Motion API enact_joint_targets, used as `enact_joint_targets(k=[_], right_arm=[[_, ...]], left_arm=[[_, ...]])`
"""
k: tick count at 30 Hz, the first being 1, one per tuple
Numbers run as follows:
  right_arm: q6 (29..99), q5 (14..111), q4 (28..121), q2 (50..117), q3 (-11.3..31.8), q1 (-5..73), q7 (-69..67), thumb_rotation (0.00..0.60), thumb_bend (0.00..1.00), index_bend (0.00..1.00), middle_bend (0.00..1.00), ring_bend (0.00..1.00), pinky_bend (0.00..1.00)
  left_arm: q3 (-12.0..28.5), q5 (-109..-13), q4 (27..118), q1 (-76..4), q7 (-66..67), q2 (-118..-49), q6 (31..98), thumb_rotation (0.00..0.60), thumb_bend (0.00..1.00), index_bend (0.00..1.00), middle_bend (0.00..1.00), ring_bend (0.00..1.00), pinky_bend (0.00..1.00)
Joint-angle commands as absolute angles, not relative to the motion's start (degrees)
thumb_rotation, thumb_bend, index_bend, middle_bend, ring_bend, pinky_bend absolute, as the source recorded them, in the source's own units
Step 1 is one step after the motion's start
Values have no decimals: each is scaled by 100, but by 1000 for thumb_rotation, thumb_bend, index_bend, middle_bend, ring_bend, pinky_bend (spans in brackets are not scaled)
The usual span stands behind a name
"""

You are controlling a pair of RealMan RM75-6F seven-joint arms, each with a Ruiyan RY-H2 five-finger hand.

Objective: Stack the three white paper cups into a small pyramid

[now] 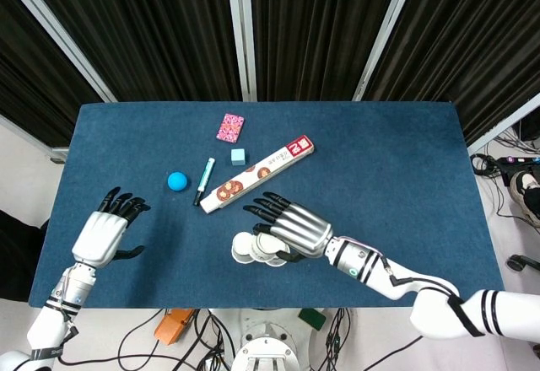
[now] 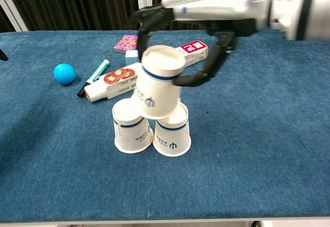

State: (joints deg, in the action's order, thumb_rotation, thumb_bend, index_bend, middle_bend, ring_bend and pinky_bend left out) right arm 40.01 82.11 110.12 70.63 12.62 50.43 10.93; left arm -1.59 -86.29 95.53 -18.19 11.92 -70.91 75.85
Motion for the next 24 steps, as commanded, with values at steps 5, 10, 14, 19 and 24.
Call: enact_joint_targets(k=[5,10,14,19,24], right_arm=[[3827,7644,10920,7296,1288,5382,1622,600,500,397,105,0,40],[3851,7423,10901,7364,1225,5494,1785,600,499,376,105,0,40],[3889,7336,10885,7405,1180,5556,1823,600,499,359,105,0,40],[3911,7262,10836,7467,1121,5659,1910,600,499,339,105,0,40],[3941,7157,10827,7474,1050,5730,2007,600,499,270,105,0,40]], left_arm=[[-110,-8616,9544,-1778,1156,-7084,7599,600,143,252,193,129,0],[-82,-8607,9530,-1758,1132,-7079,7589,600,144,252,193,129,0],[-67,-8607,9514,-1742,1109,-7077,7585,600,143,252,193,128,0],[-47,-8602,9493,-1717,1068,-7086,7585,600,143,252,193,129,0],[-49,-8641,9460,-1688,1013,-7095,7602,600,143,253,192,129,0]])
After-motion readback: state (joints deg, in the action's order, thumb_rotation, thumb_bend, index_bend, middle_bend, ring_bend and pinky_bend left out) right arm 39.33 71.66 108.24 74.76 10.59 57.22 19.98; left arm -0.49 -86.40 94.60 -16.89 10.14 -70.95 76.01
